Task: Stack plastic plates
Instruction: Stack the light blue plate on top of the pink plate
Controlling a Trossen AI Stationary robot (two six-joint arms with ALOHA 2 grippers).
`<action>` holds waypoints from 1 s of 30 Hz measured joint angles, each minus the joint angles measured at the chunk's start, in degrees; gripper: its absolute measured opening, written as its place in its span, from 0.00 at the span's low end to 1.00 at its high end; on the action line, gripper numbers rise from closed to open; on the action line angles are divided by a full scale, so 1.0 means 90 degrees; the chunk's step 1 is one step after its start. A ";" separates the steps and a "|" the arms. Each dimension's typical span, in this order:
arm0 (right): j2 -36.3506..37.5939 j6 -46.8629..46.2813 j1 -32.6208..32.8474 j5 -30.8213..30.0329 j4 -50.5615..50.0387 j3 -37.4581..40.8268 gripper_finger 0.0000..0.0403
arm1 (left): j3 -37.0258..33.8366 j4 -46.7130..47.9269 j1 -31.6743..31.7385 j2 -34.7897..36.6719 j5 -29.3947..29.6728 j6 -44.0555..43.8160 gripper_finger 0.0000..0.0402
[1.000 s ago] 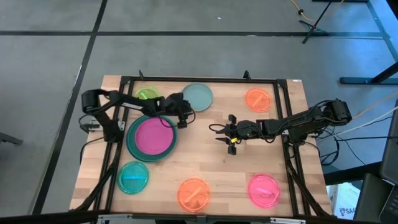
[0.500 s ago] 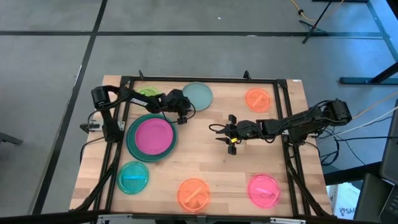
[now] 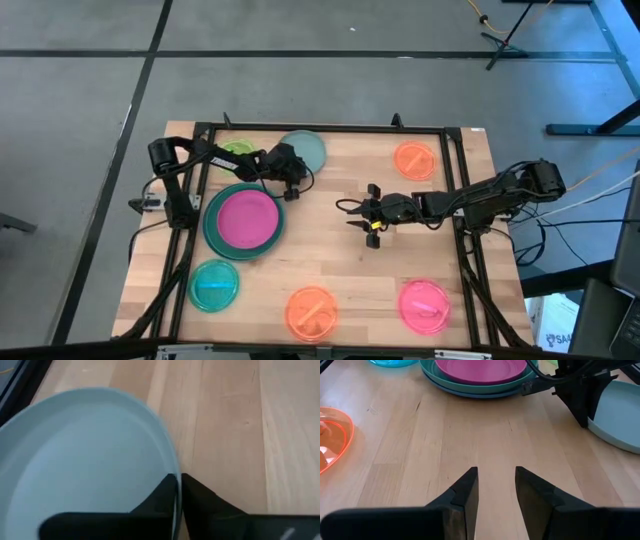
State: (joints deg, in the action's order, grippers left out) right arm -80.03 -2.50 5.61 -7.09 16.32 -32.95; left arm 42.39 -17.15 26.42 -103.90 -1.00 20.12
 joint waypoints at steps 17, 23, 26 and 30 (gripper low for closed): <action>0.0000 -0.0007 0.0002 0.0002 -0.0020 0.0005 0.30 | 0.0000 0.0993 -0.0963 0.1438 0.0727 -0.0158 0.03; 0.0000 -0.0011 0.0000 0.0000 0.0010 0.0007 0.30 | 0.0000 0.2407 -0.1669 0.2800 0.0765 -0.1127 0.03; 0.0000 -0.0015 -0.0001 0.0002 0.0006 0.0007 0.30 | 0.0001 0.3407 -0.2109 0.3510 0.0763 -0.1933 0.03; 0.0000 -0.0018 0.0002 0.0002 0.0008 0.0007 0.30 | 0.0002 0.4933 -0.2778 0.4358 0.0730 -0.3058 0.03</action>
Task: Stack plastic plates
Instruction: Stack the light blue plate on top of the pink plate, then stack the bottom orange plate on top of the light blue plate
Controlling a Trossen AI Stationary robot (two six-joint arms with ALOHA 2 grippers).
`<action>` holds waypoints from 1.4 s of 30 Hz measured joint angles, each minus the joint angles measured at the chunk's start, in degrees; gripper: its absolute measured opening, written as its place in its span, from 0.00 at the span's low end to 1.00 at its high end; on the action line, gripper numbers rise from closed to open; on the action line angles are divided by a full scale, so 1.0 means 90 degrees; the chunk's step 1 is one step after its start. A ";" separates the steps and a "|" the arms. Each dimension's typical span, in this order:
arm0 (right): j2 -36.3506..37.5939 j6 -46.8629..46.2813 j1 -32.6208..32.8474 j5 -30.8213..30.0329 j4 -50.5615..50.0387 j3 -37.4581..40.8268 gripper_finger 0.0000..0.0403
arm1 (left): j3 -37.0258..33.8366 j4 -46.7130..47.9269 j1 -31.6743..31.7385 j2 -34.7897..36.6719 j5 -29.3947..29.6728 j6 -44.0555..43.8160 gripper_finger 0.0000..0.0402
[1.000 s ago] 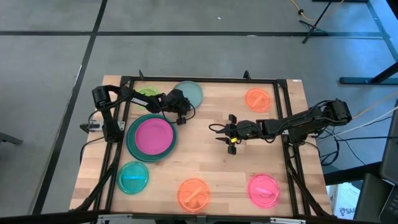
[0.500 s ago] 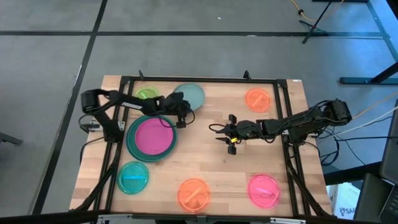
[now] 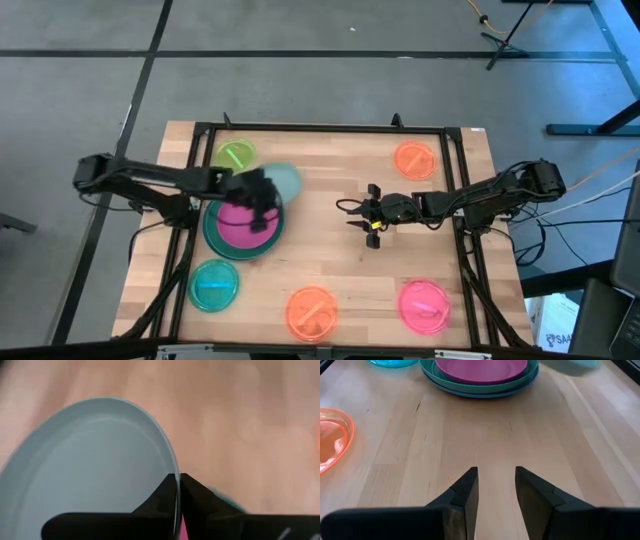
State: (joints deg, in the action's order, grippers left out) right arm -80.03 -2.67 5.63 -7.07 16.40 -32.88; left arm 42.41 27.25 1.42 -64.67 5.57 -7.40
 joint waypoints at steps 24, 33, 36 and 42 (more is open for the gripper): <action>0.0000 -0.0009 -0.0002 0.0013 0.0031 0.0000 0.30 | -0.0975 0.1063 -0.3568 0.0679 0.1770 -0.3705 0.03; 0.0000 -0.0642 0.0022 0.0089 0.0151 -0.0002 0.30 | -0.0986 0.1032 -0.3563 0.0642 0.1884 -0.3986 0.15; -0.0072 -0.0730 0.0192 0.0228 0.0279 -0.0002 0.30 | -0.0986 0.1029 -0.3563 0.0639 0.1886 -0.3995 0.25; -0.0652 -0.0735 0.0910 0.0087 0.0460 -0.0419 0.30 | -0.0986 0.0449 -0.3764 0.0642 0.2054 -0.3607 0.35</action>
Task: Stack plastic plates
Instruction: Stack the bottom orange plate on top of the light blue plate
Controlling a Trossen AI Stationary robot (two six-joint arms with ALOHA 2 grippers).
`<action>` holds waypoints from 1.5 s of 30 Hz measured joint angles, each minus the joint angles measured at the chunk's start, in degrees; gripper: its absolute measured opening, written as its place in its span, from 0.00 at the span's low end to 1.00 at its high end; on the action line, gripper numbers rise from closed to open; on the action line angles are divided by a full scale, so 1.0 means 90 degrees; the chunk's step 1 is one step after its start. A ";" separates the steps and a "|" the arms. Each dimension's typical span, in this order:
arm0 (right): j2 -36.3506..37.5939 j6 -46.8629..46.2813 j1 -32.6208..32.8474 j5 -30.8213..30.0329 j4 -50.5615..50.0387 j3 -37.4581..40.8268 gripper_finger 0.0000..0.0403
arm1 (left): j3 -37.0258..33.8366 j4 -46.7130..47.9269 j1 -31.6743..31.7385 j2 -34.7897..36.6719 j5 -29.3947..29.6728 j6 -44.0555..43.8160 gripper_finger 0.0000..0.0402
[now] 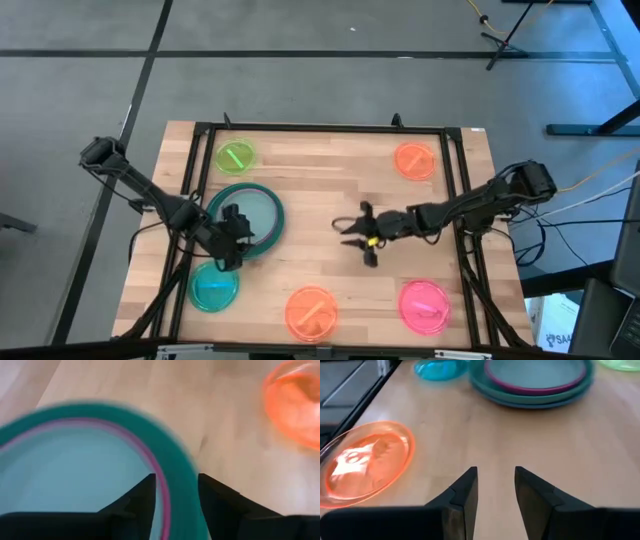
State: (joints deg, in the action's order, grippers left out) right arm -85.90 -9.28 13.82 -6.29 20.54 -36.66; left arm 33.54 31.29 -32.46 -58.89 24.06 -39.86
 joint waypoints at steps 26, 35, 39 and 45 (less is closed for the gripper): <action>-0.2987 -0.2052 0.0896 0.1198 -0.1354 -0.2886 0.30 | -0.0067 -0.2410 -0.1034 -0.1409 0.2120 0.1350 0.36; -0.3535 -0.2875 0.1130 0.1333 -0.1608 -0.3326 0.30 | -0.0066 -0.2510 -0.1068 -0.2012 0.1763 0.1280 0.36; -0.3559 -0.3000 0.1130 0.1230 -0.1624 -0.3326 0.30 | -0.0066 -0.2624 -0.1077 -0.2083 0.1549 0.1302 0.36; -0.3567 -0.2927 0.1140 0.0972 -0.1660 -0.3323 0.26 | -0.0066 -0.2705 -0.1082 -0.2081 0.1478 0.1419 0.36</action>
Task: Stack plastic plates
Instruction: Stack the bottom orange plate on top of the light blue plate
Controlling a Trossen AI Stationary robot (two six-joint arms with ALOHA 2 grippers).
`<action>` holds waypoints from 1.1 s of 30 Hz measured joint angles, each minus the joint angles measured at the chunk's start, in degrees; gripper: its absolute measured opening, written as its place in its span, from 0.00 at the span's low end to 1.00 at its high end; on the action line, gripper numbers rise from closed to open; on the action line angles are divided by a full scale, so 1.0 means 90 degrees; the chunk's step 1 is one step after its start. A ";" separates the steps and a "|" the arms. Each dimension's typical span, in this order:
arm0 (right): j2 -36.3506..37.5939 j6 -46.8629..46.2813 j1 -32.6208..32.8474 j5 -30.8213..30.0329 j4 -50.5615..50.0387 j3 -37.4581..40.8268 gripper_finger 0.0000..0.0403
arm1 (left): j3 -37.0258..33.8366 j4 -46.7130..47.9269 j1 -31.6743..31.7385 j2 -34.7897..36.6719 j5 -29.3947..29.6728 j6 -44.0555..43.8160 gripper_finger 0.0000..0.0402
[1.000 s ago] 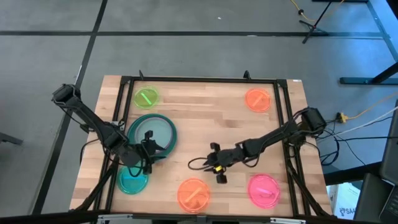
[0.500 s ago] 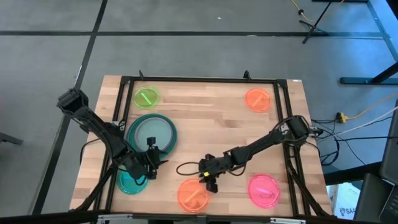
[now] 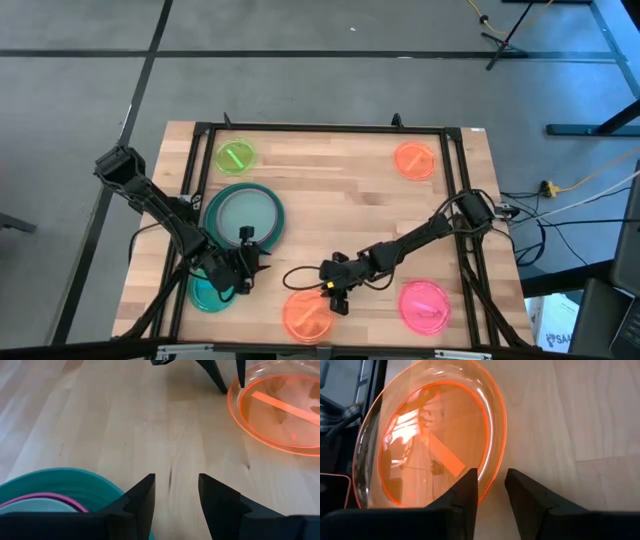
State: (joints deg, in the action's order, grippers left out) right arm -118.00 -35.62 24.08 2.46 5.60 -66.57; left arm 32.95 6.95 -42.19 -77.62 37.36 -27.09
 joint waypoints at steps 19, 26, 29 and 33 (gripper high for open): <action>0.0410 0.0688 -0.0349 -0.0955 -0.0164 0.0021 0.01 | 0.0000 0.0005 -0.0276 0.0773 0.0255 0.0381 0.36; 0.0584 0.0992 -0.0976 -0.1140 0.0686 0.0019 0.01 | 0.0000 -0.0003 -0.0446 0.1642 0.0907 0.0993 0.36; 0.0586 0.0995 -0.1313 -0.1112 0.1220 0.0017 0.01 | 0.0000 -0.0041 -0.0479 0.2011 0.1313 0.1239 0.36; 0.0586 0.0996 -0.1782 -0.1238 0.1792 0.0017 0.01 | 0.0000 -0.0201 -0.0474 0.2401 0.1828 0.1565 0.36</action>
State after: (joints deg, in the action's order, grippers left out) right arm -112.73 -26.65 8.04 -8.68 21.73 -66.41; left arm 32.95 5.14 -46.46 -56.02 53.82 -13.01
